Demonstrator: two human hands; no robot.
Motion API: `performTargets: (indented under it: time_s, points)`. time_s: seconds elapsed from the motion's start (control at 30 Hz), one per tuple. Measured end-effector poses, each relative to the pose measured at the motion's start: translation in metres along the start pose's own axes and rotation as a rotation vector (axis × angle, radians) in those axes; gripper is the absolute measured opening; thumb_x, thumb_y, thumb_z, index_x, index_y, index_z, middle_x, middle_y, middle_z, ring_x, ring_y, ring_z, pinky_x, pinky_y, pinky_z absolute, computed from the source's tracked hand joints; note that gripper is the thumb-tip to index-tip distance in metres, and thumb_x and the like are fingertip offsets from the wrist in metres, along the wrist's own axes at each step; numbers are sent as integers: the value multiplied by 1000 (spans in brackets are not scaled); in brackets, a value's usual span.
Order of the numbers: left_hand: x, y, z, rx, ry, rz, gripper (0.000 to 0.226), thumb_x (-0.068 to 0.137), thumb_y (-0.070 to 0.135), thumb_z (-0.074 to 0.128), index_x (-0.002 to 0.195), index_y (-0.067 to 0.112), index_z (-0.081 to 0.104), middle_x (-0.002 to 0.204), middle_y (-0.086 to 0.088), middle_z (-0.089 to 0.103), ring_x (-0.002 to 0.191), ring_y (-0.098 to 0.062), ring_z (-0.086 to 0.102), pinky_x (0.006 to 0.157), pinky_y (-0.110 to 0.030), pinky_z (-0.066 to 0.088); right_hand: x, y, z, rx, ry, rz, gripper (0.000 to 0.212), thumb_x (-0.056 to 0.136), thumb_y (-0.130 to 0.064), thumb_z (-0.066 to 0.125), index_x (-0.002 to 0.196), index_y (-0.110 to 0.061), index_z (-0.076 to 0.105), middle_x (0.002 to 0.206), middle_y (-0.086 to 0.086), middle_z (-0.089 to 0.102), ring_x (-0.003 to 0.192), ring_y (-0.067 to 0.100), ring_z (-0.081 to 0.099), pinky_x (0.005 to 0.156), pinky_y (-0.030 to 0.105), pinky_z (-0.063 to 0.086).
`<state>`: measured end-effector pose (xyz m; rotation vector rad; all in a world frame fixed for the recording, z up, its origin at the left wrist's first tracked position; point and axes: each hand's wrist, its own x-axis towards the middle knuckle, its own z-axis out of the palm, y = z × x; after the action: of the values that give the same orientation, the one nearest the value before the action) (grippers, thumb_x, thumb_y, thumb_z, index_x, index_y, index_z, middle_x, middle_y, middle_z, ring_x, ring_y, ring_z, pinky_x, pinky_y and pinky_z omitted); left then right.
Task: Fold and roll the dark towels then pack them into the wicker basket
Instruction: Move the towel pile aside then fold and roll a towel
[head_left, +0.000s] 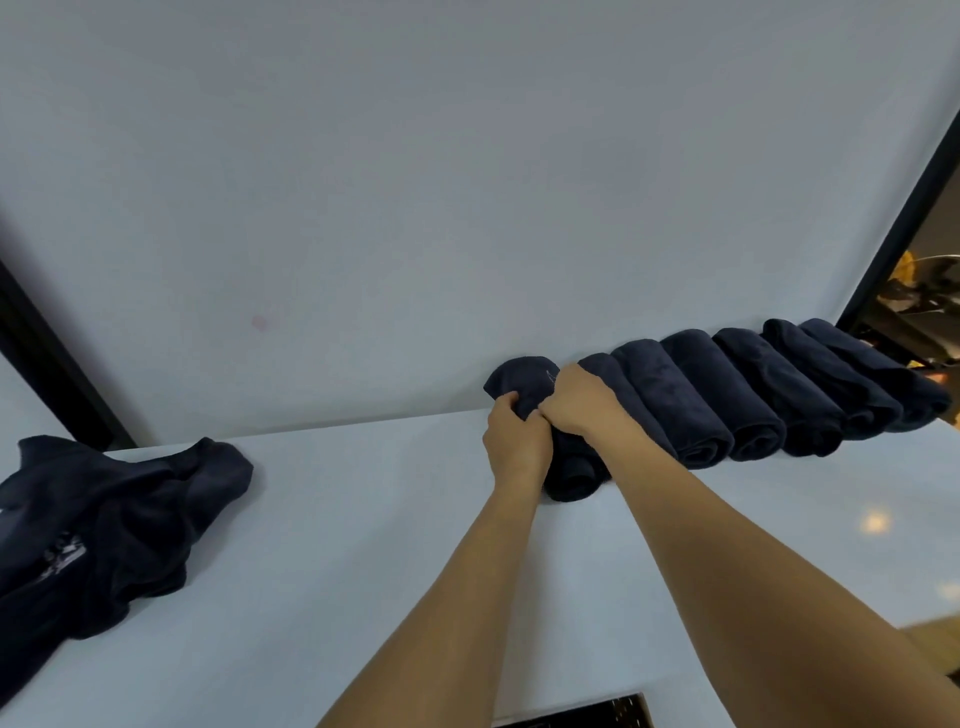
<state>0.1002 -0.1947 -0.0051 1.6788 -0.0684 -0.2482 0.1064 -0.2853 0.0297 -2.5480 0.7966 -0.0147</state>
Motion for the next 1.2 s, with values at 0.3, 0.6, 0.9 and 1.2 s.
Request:
performTargets:
  time_s: [0.3, 0.6, 0.9, 1.2]
  points:
    - [-6, 8, 17, 157, -48, 177, 9, 89, 15, 58, 98, 15, 57, 84, 1, 62, 69, -7, 56, 57, -14, 39, -11, 27, -8, -139, 228, -119, 3, 93, -15, 54, 93, -12, 55, 90, 6, 57, 74, 22, 53, 57, 31, 40]
    - [1, 6, 1, 356, -155, 163, 22, 82, -8, 43, 71, 5, 57, 68, -3, 55, 62, -15, 49, 51, -21, 35, -3, 13, -7, -31, 136, -61, 32, 87, -40, 61, 81, -10, 50, 87, 9, 57, 63, 18, 50, 47, 27, 34]
    - [15, -17, 7, 551, -104, 284, 36, 92, 8, 51, 57, 18, 46, 88, -17, 58, 71, -25, 52, 53, -21, 29, -3, 11, -28, -34, 225, -77, 27, 83, -17, 59, 67, -13, 37, 69, 5, 49, 56, 18, 43, 45, 25, 28]
    - [21, -13, -6, 173, -193, -32, 11, 75, 6, 41, 65, 8, 46, 65, -9, 48, 66, -25, 43, 61, -32, 35, 1, -2, -4, 12, 96, -139, 32, 92, -11, 50, 63, -14, 35, 62, 2, 42, 54, 15, 38, 45, 27, 27]
